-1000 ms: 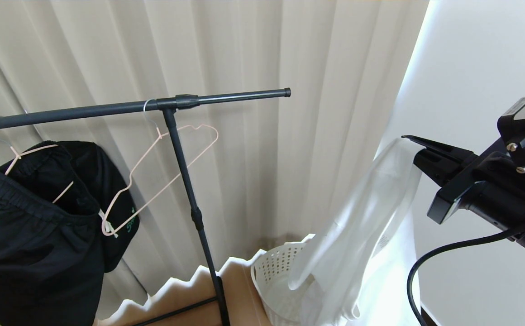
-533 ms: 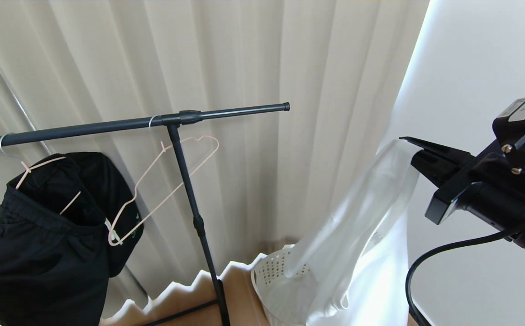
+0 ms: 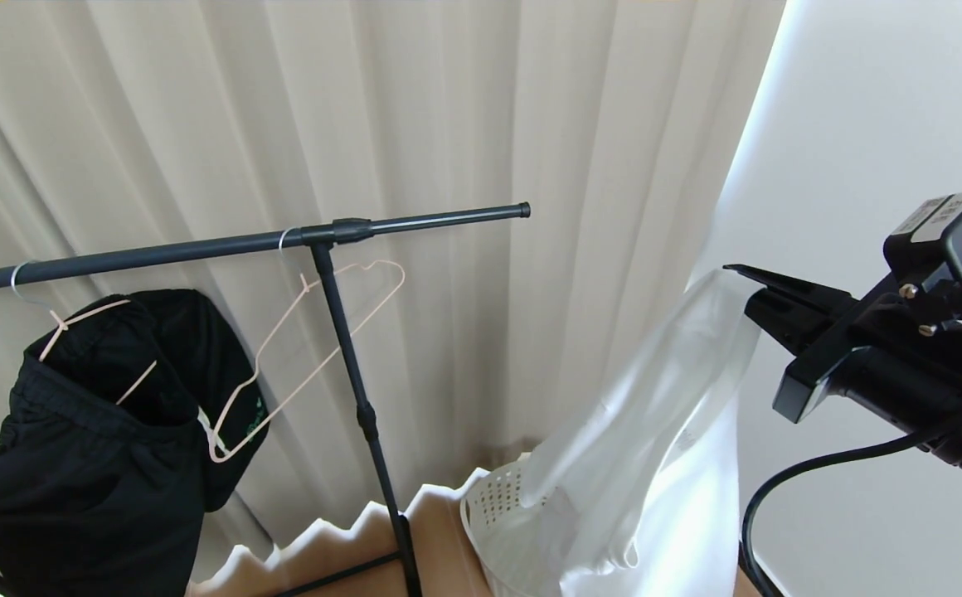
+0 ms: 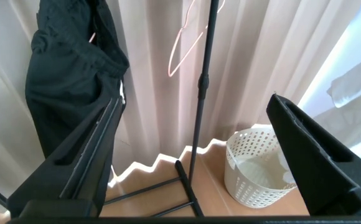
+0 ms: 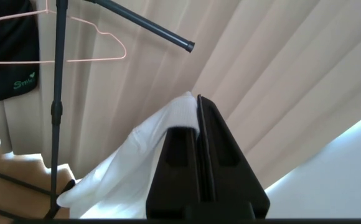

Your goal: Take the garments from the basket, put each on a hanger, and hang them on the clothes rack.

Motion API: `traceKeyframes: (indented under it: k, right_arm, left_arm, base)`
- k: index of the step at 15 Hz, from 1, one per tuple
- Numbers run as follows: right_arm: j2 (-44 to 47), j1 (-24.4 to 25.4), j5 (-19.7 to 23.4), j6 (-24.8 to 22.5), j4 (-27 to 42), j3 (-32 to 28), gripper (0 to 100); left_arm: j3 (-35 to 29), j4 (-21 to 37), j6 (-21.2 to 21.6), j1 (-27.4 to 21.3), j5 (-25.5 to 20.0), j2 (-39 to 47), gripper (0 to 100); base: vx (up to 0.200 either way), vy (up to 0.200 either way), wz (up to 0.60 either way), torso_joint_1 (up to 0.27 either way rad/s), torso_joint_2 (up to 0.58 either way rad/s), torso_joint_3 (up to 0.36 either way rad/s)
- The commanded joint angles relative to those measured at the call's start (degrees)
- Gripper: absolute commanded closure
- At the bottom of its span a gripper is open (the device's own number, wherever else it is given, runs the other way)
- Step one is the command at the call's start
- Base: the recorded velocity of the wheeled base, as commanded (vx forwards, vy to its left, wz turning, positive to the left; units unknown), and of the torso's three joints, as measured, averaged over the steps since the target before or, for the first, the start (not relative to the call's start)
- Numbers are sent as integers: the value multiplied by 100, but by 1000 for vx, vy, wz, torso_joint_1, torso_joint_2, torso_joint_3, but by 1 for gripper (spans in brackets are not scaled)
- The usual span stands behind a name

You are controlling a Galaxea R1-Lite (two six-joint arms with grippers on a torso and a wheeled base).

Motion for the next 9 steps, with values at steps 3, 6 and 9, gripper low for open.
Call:
traceKeyframes:
  k: [3,6,9]
  right_arm:
    - [-14,3,-1,-3,-7,18,100]
    - [-40,3,8,-3,-16,61,100]
    - [-49,3,8,-3,-130,141,100]
  left_arm:
    - [1,-2,-4,0,9,9,0]
    - [1,-2,-13,0,9,9,0]
    - [1,-2,-22,0,18,9,0]
  base:
    - [0,0,600,7,-6,-1]
    - [0,0,600,14,4,4]
    - [0,0,0,0,0,0]
